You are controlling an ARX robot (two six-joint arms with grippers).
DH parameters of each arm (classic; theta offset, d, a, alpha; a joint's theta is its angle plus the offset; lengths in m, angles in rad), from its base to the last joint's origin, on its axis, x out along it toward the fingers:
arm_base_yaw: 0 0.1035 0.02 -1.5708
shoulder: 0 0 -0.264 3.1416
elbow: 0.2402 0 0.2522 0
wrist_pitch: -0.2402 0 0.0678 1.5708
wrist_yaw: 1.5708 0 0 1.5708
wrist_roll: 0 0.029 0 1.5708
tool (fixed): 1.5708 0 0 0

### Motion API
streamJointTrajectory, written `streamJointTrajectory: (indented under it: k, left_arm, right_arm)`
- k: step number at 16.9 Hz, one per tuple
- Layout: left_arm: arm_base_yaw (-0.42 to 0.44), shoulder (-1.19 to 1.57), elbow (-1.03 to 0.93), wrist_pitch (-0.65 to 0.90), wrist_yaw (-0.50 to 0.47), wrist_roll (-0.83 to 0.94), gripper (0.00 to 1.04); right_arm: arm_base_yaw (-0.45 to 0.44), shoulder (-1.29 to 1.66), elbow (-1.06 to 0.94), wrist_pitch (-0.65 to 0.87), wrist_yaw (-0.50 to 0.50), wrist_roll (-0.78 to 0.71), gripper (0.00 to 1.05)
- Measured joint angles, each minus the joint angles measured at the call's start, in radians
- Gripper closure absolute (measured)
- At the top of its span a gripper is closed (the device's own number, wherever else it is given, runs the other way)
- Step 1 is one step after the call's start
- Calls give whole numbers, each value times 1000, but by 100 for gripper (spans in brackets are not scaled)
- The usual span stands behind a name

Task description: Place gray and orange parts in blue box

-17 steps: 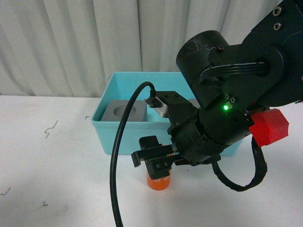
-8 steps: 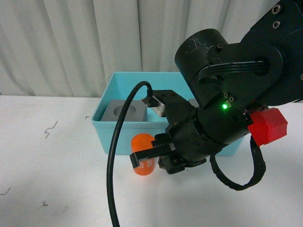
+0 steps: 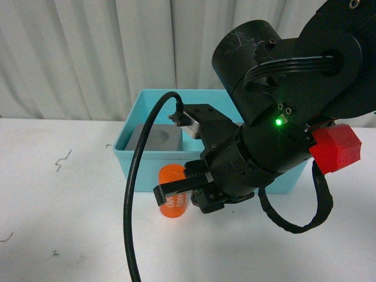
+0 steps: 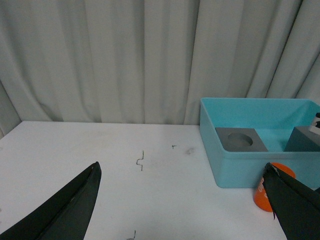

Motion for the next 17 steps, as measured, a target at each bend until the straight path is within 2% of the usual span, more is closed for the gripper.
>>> streamJointTrajectory:
  k: [4, 6, 9, 10, 17]
  left_arm:
    - [0, 0, 0, 0, 0, 0, 7]
    - [0, 0, 0, 0, 0, 0, 7]
    - [0, 0, 0, 0, 0, 0, 7]
    - [0, 0, 0, 0, 0, 0, 7]
    - [0, 0, 0, 0, 0, 0, 7]
  right_arm:
    - [34, -19, 41, -39, 42, 34, 56]
    - [52, -36, 66, -43, 127, 98, 34]
    - [58, -39, 85, -58, 182, 165, 4]
    - [58, -39, 87, -58, 183, 173, 7]
    - [48, 34, 177, -96, 158, 195, 6]
